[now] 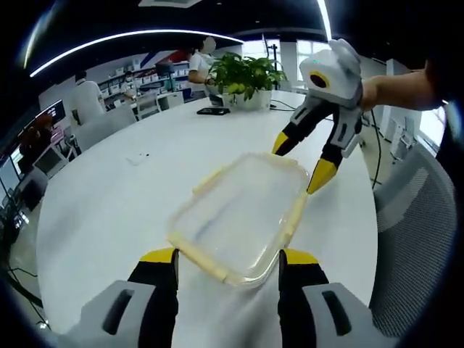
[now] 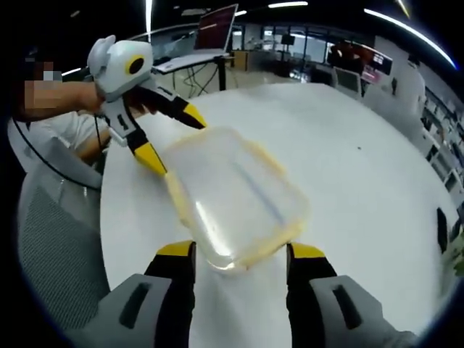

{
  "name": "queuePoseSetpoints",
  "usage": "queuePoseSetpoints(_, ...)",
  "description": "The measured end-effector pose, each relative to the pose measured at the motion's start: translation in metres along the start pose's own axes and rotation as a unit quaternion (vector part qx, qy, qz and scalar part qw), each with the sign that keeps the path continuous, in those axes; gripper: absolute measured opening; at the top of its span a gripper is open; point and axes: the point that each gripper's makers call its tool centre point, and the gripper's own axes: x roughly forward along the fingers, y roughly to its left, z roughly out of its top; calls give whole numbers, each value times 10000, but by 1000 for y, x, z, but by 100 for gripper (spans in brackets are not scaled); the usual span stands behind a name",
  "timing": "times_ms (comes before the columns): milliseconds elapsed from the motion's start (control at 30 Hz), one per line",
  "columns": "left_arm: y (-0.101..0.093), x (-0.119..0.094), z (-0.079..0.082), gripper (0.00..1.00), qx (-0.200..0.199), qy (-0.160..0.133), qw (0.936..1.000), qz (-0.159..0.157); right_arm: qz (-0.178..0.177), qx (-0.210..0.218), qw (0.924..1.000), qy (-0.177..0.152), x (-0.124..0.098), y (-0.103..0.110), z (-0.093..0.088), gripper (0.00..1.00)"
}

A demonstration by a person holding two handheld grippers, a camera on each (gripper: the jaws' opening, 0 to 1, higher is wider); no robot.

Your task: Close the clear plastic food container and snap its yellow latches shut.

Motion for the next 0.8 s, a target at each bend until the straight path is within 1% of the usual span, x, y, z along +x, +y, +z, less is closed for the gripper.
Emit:
queuePoseSetpoints(367,8,5,3,50,10,3,10000,-11,-49,5,10000,-18,4,-8,5,47)
queuePoseSetpoints(600,10,4,2,50,-18,10,10000,10,-61,-6,10000,-12,5,-9,7,47)
queuePoseSetpoints(800,7,2,-1,52,-120,52,9999,6,-118,65,9998,-129,2,-6,10,52)
